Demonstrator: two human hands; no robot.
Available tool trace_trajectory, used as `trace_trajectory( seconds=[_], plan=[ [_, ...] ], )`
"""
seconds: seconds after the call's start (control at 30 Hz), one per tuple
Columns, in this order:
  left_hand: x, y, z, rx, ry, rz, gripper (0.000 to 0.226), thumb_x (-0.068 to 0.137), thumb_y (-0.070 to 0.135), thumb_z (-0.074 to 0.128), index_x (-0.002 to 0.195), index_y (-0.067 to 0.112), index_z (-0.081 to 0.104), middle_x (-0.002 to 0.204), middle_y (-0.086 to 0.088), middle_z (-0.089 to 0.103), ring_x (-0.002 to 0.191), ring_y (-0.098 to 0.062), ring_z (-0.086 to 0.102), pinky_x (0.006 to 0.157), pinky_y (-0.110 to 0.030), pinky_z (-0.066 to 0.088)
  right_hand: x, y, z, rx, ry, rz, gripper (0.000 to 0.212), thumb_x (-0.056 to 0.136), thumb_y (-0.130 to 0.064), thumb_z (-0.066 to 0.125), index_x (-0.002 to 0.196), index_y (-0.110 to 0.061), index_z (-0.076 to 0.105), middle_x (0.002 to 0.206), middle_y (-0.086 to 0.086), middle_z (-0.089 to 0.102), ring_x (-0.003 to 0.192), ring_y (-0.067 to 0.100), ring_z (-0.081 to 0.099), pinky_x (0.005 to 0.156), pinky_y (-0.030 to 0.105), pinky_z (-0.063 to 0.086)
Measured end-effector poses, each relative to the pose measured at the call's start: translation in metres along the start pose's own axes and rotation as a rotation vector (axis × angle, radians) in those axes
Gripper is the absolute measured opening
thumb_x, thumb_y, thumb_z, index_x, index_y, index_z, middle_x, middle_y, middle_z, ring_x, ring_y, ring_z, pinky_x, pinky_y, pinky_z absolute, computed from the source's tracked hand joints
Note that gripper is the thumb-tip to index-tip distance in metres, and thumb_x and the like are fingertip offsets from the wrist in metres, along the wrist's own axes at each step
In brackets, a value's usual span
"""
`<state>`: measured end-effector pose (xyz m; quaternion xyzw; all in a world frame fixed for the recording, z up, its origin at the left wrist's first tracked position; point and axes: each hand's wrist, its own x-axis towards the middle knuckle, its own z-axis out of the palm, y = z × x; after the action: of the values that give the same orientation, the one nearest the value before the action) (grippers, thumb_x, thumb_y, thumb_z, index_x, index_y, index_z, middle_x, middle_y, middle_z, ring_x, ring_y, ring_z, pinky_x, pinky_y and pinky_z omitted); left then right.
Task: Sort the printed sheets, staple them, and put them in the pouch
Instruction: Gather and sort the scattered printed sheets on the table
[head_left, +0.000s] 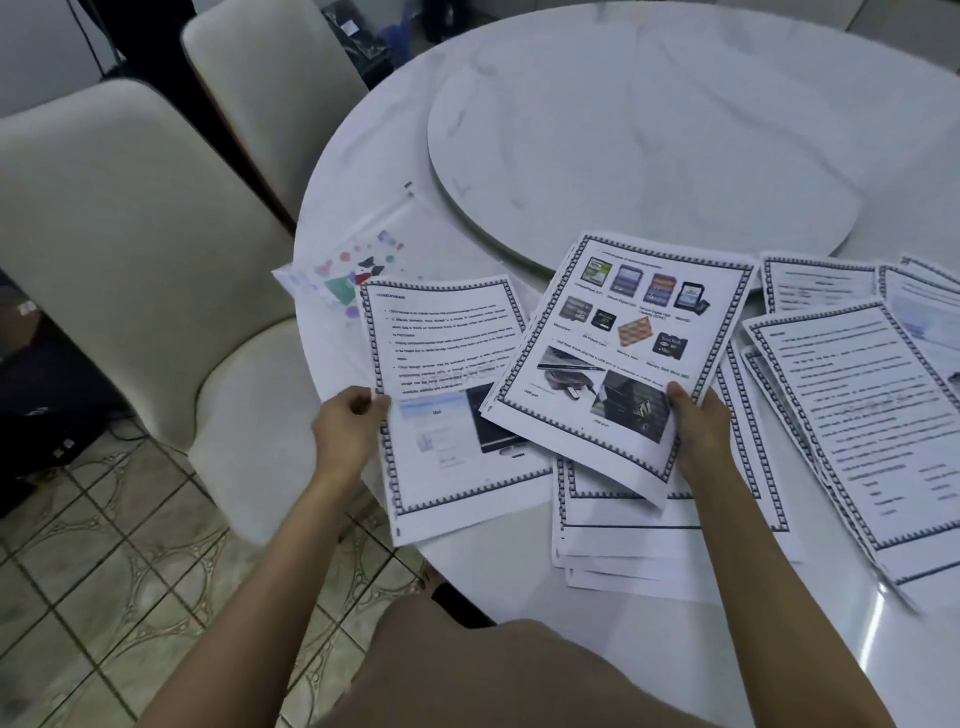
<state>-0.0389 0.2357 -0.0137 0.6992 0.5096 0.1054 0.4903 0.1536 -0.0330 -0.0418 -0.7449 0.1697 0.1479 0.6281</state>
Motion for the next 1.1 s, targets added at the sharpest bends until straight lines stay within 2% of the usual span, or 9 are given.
trace_trajectory(
  seconds=[0.13, 0.3, 0.5, 0.6, 0.73, 0.8, 0.9, 1.03, 1.1],
  plan=[
    [0.011, 0.002, -0.032, 0.054, 0.138, 0.103, 0.017, 0.092, 0.016, 0.053, 0.095, 0.003, 0.064, 0.093, -0.011, 0.065, 0.086, -0.025, 0.058, 0.077, -0.029, 0.042, 0.002, 0.002, -0.001, 0.015, -0.005, -0.012, 0.032, 0.093, -0.011, 0.052, 0.123, -0.002, 0.053, 0.118, 0.018, 0.060, 0.098, 0.028, 0.059, 0.093, 0.043, 0.048],
    [0.012, 0.008, -0.058, 0.057, 0.227, 0.223, 0.024, 0.094, 0.013, 0.049, 0.107, 0.001, 0.065, 0.100, -0.011, 0.066, 0.088, -0.017, 0.055, 0.081, -0.028, 0.041, 0.002, 0.003, 0.007, 0.056, 0.028, 0.002, 0.030, 0.092, -0.012, 0.053, 0.122, -0.004, 0.054, 0.117, 0.017, 0.061, 0.099, 0.030, 0.060, 0.094, 0.046, 0.049],
    [0.017, 0.012, -0.076, 0.004, 0.249, 0.294, 0.023, 0.093, 0.018, 0.051, 0.106, 0.007, 0.066, 0.097, -0.009, 0.067, 0.091, -0.026, 0.063, 0.093, -0.044, 0.048, -0.008, 0.005, 0.035, 0.143, 0.008, 0.038, 0.028, 0.093, -0.012, 0.053, 0.120, -0.008, 0.055, 0.111, 0.012, 0.062, 0.096, 0.027, 0.061, 0.093, 0.045, 0.050],
    [0.020, 0.020, -0.084, -0.039, 0.247, 0.311, 0.023, 0.091, 0.023, 0.052, 0.105, 0.012, 0.066, 0.097, -0.004, 0.068, 0.091, -0.022, 0.063, 0.093, -0.047, 0.049, -0.011, 0.000, 0.041, 0.207, -0.020, 0.032, 0.024, 0.093, -0.009, 0.052, 0.117, -0.010, 0.055, 0.107, 0.010, 0.061, 0.095, 0.026, 0.061, 0.093, 0.045, 0.049],
    [0.018, 0.038, -0.082, -0.158, 0.216, 0.367, 0.021, 0.092, 0.019, 0.052, 0.107, 0.012, 0.065, 0.100, -0.006, 0.067, 0.088, -0.016, 0.060, 0.088, -0.037, 0.051, -0.011, -0.020, 0.028, 0.281, 0.015, -0.030, 0.025, 0.093, -0.008, 0.052, 0.117, -0.012, 0.054, 0.107, 0.008, 0.062, 0.090, 0.021, 0.062, 0.088, 0.039, 0.051],
    [0.018, 0.046, -0.077, -0.201, 0.202, 0.381, 0.019, 0.092, 0.017, 0.052, 0.106, 0.014, 0.064, 0.096, -0.004, 0.067, 0.087, -0.015, 0.060, 0.088, -0.036, 0.050, -0.007, -0.033, 0.013, 0.325, 0.050, -0.068, 0.019, 0.092, -0.008, 0.052, 0.109, -0.014, 0.058, 0.101, 0.002, 0.064, 0.091, 0.019, 0.063, 0.083, 0.033, 0.054],
    [0.012, 0.058, -0.064, -0.226, 0.158, 0.403, 0.016, 0.093, 0.013, 0.051, 0.102, 0.019, 0.063, 0.088, 0.009, 0.065, 0.079, -0.006, 0.059, 0.084, -0.031, 0.048, -0.003, -0.052, -0.014, 0.392, 0.114, -0.107, 0.016, 0.091, -0.008, 0.054, 0.091, -0.024, 0.057, 0.095, -0.002, 0.064, 0.086, 0.014, 0.064, 0.076, 0.028, 0.057],
    [0.000, 0.074, -0.042, -0.269, 0.057, 0.447, 0.013, 0.093, 0.014, 0.052, 0.096, 0.020, 0.063, 0.085, 0.014, 0.064, 0.073, 0.006, 0.058, 0.077, -0.017, 0.048, -0.001, -0.071, -0.052, 0.455, 0.192, -0.166, 0.012, 0.091, -0.009, 0.055, 0.087, -0.021, 0.056, 0.093, 0.001, 0.064, 0.080, 0.011, 0.065, 0.076, 0.029, 0.057],
    [-0.008, 0.084, -0.030, -0.291, 0.022, 0.454, 0.017, 0.093, 0.014, 0.053, 0.086, 0.026, 0.062, 0.074, 0.021, 0.065, 0.067, 0.013, 0.057, 0.071, -0.008, 0.046, 0.000, -0.077, -0.067, 0.456, 0.217, -0.189, 0.011, 0.091, -0.010, 0.054, 0.087, -0.020, 0.056, 0.087, -0.001, 0.066, 0.076, 0.009, 0.065, 0.076, 0.029, 0.057]
  ],
)
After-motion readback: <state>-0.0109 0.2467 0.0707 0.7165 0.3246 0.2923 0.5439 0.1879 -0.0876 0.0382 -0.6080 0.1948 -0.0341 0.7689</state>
